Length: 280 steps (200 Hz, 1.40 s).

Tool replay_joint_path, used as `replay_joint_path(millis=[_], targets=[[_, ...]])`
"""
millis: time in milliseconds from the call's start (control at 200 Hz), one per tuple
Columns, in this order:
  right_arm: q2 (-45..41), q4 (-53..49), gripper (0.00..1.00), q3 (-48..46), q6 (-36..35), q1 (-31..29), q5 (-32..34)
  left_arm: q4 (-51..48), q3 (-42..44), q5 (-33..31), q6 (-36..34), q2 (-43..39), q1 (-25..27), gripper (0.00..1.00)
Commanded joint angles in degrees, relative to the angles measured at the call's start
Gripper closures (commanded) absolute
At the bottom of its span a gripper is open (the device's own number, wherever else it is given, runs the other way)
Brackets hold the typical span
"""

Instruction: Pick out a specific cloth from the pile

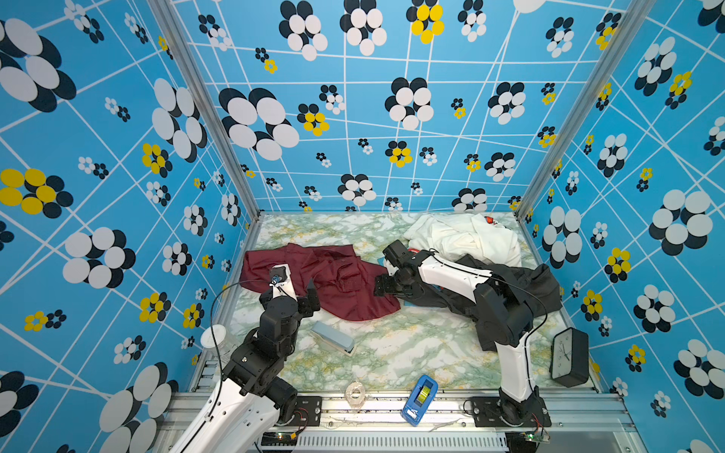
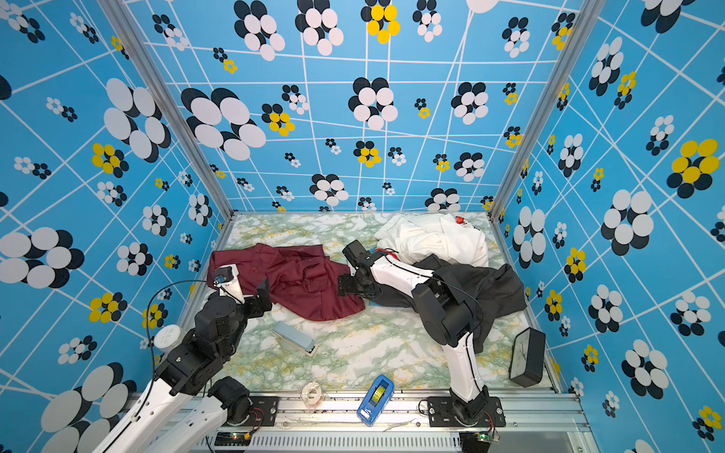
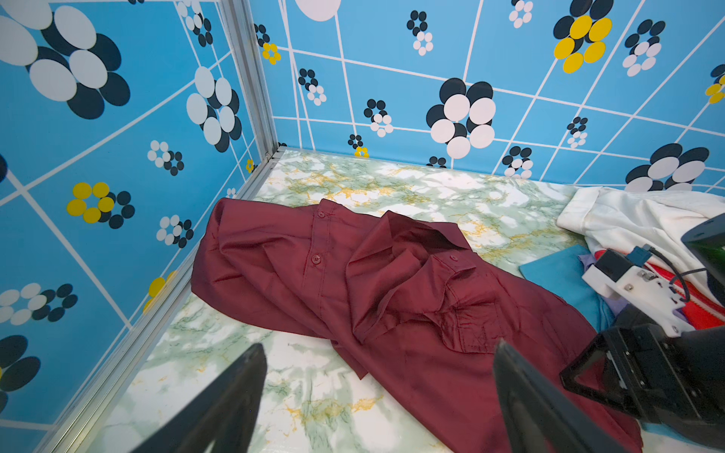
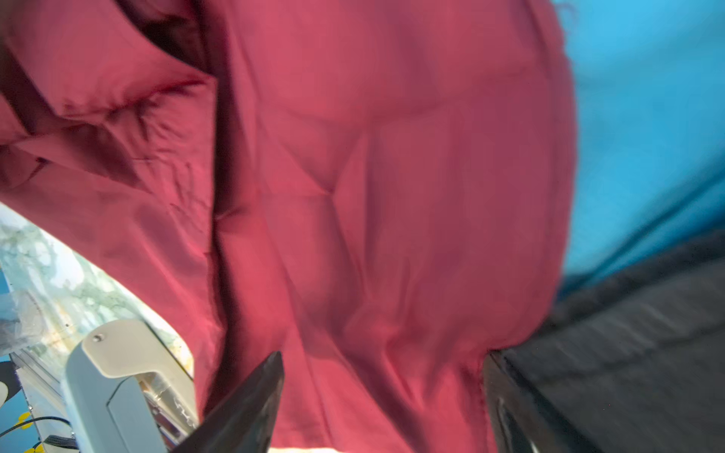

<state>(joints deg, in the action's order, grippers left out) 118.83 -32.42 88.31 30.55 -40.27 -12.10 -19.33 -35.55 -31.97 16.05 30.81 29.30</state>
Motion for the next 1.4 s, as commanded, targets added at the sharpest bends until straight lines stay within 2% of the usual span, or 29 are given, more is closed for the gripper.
replay_joint_path(millis=[0, 60, 245, 365, 700, 950, 1189, 1394], targets=[[1.7, -1.7, 0.25, 2.8, -1.5, -1.6, 0.8, 0.3, -1.3, -0.4, 0.0, -0.5, 0.4, 0.09], [1.7, -3.5, 0.33, 5.5, -2.2, -2.1, 2.9, 0.4, -1.1, -0.3, -0.1, -0.6, 0.4, 0.09], [1.9, -6.4, 0.79, 7.0, -2.9, -2.5, 6.1, 0.3, -0.9, -0.4, -0.4, -0.8, 0.4, 0.08], [1.6, -7.4, 1.00, 7.7, -3.0, -2.5, 7.4, 0.6, -0.6, -0.5, -0.4, -1.1, 0.4, 0.08], [-3.2, -6.8, 1.00, 7.7, -3.4, -2.5, 10.2, 0.1, 0.0, -0.9, -0.1, -3.1, 0.6, 0.08], [-8.7, -1.8, 1.00, 8.0, -3.5, -2.8, 10.1, 0.1, -0.2, -0.7, -0.1, -3.2, 0.5, 0.08], [-11.9, -2.1, 1.00, 16.0, -7.7, -4.0, 19.3, 0.2, -0.3, -0.5, 0.2, -3.1, 0.5, 0.08], [-12.5, 4.1, 1.00, 19.9, -8.7, -4.1, 17.1, 0.2, -0.3, -0.4, 0.2, -3.0, 0.5, 0.09]])
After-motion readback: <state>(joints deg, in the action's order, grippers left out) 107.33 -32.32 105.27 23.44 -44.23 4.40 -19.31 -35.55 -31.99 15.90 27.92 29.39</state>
